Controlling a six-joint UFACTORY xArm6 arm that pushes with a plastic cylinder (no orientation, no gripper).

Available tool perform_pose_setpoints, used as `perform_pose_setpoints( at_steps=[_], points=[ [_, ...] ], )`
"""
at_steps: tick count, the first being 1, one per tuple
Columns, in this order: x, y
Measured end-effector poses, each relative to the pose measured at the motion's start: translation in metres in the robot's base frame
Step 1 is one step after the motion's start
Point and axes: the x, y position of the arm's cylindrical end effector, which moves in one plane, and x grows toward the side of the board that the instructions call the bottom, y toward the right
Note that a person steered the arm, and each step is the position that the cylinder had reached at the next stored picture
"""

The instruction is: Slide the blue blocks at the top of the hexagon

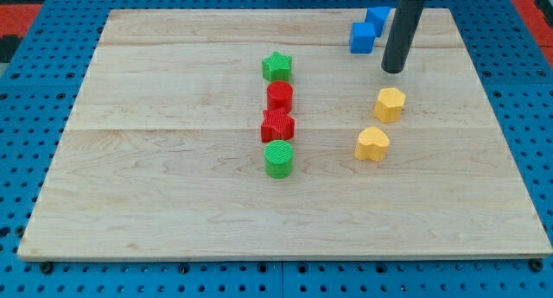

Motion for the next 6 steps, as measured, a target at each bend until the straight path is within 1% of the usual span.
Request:
perform_pose_setpoints(
  at_steps=[1,2,3,4,5,6],
  points=[
    [-0.006,0.003],
    [-0.016,0.023],
    [-0.046,0.073],
    [-0.091,0.075],
    [-0.127,0.062],
    [-0.137,0.0]
  ],
)
